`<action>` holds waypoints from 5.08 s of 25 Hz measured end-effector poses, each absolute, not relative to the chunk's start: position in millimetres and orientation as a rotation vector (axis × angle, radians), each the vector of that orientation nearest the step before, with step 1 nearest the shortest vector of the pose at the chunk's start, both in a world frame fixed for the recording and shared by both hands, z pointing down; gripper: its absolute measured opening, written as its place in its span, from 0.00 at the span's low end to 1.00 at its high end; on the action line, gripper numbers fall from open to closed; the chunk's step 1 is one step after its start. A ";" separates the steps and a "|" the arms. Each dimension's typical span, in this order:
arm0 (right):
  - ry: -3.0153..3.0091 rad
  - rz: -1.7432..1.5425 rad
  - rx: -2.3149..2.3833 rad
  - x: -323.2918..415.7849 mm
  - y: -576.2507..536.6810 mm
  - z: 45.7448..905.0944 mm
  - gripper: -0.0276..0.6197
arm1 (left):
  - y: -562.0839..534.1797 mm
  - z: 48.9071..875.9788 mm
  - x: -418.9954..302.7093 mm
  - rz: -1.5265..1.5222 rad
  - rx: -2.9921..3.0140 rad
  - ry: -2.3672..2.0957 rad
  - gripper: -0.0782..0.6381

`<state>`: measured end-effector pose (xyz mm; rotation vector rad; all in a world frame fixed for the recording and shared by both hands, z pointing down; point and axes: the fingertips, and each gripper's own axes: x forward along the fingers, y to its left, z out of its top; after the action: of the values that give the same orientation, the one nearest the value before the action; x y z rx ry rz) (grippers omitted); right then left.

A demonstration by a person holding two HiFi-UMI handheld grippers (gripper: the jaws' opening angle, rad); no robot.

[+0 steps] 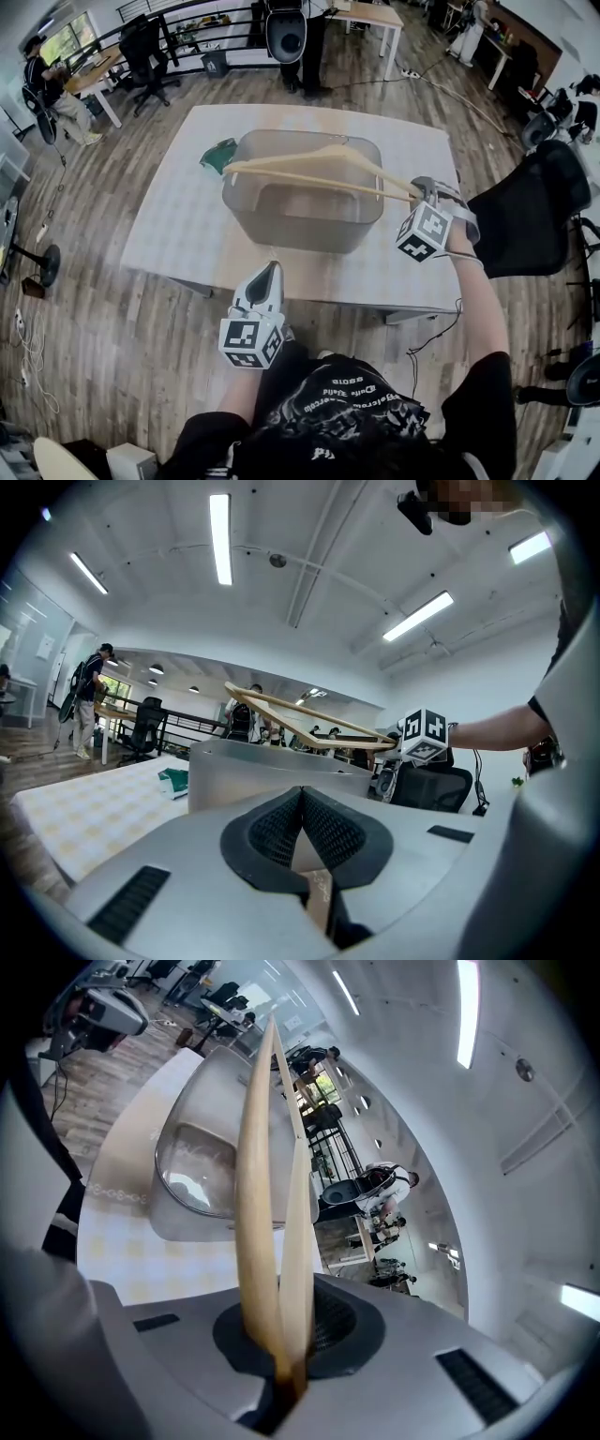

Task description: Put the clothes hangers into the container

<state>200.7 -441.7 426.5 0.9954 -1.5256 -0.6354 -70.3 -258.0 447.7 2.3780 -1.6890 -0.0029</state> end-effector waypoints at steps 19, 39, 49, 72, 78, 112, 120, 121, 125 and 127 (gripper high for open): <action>-1.403 -0.707 0.815 181.1 -470.8 421.5 0.05 | -280.5 454.7 -82.4 -0.005 2.360 -1.667 0.14; -1.174 -0.902 0.819 179.2 -505.2 369.7 0.05 | -309.4 456.3 -90.5 -0.028 2.371 -1.633 0.14; -1.104 -0.890 0.723 160.0 -521.0 378.7 0.06 | -317.4 460.0 -96.1 -0.015 2.368 -1.621 0.14; -0.899 -1.199 0.564 83.2 -531.4 369.4 0.07 | -328.0 470.1 -126.0 -0.001 2.266 -1.614 0.14; -0.959 -1.196 0.522 63.6 -527.8 387.9 0.17 | -327.4 474.4 -135.1 -0.014 2.233 -1.612 0.14; -1.330 -0.816 0.456 54.2 -507.6 456.7 0.56 | -320.7 494.1 -173.5 -0.041 2.081 -1.669 0.14; -1.479 -0.581 0.443 55.7 -500.7 475.3 0.57 | -323.2 500.3 -177.2 -0.027 2.070 -1.675 0.14; -1.484 -0.561 0.438 57.7 -500.2 477.7 0.57 | -323.7 501.6 -176.1 -0.024 2.069 -1.674 0.14; -1.467 -0.509 0.387 59.5 -493.1 489.1 0.59 | -323.5 502.5 -179.3 -0.016 2.063 -1.674 0.14; -1.464 -0.519 0.381 57.7 -492.9 492.0 0.60 | -323.7 501.8 -181.0 -0.014 2.061 -1.677 0.14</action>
<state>57.7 -492.9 492.0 0.3814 -1.4636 -0.5190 -181.0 -323.7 501.8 2.0613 -1.6768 -0.0141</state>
